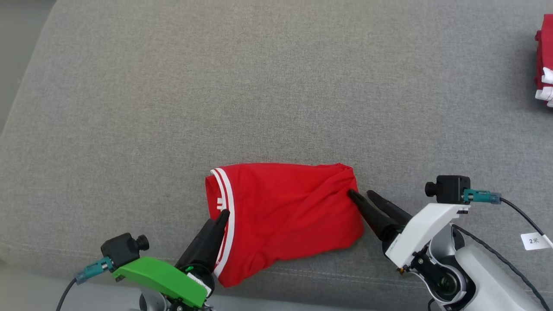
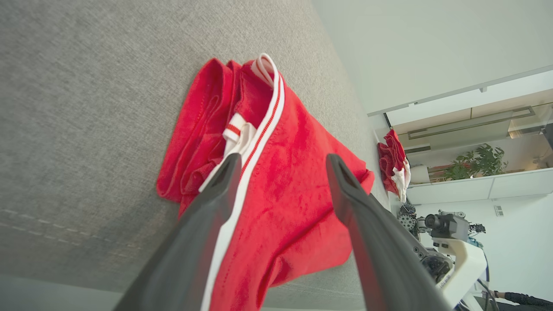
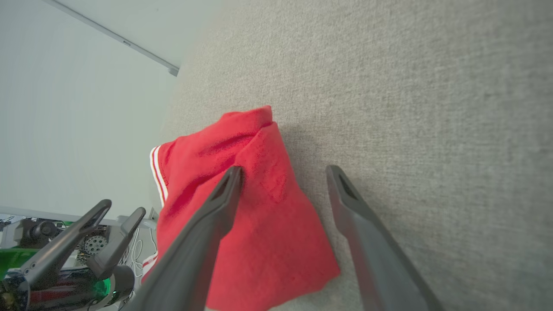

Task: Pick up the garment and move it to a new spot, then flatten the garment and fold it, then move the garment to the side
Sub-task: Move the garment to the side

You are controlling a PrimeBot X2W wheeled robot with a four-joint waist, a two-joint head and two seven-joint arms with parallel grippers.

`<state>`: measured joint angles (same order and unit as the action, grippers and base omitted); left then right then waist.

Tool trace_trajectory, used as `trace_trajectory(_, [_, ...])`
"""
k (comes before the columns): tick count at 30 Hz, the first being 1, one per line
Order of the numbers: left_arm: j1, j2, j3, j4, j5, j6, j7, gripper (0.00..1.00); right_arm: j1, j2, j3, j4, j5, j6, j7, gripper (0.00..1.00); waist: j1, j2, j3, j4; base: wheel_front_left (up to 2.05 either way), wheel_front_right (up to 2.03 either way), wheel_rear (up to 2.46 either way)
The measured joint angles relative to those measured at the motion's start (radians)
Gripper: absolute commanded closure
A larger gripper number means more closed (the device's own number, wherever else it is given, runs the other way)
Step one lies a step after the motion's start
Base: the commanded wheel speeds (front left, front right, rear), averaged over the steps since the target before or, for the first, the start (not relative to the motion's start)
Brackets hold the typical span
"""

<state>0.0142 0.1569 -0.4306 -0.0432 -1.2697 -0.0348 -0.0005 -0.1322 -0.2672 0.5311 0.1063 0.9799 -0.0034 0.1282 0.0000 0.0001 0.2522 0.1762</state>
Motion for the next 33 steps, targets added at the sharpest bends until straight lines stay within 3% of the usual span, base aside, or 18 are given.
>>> trace_trajectory(13, [-0.021,-0.001,-0.001,0.003,0.007,0.0,0.008,0.0,-0.002,0.032,-0.005,0.046,0.125,0.077,0.055,0.0,0.0,0.0,0.021,0.008,0.0,0.0,0.0])
trace_trajectory(19, [-0.025,-0.002,-0.001,0.004,0.007,0.0,0.009,0.0,-0.009,0.048,0.006,0.062,0.164,0.091,0.086,0.0,0.0,0.0,0.022,0.009,0.0,0.0,0.0])
trace_trajectory(20, [-0.028,-0.002,-0.001,0.005,0.007,0.0,0.009,0.0,-0.013,0.049,0.005,0.068,0.174,0.091,0.092,0.43,0.0,0.0,0.023,0.01,0.0,0.0,0.0])
trace_trajectory(21, [-0.031,-0.002,-0.001,0.005,0.007,0.0,0.009,0.0,-0.018,0.049,0.005,0.074,0.181,0.092,0.094,0.95,0.0,0.0,0.023,0.01,0.0,0.0,0.0])
trace_trajectory(22, [-0.035,-0.002,-0.001,0.005,0.007,0.0,0.009,0.0,-0.024,0.051,0.001,0.08,0.187,0.098,0.095,1.0,0.0,0.0,0.024,0.012,0.0,0.0,0.0])
trace_trajectory(33, [-0.04,-0.011,0.011,0.018,0.007,0.0,0.007,0.0,-0.143,0.002,-0.081,0.084,0.239,0.1,0.148,1.0,0.0001,0.0,0.023,0.035,0.0,0.0,0.0])
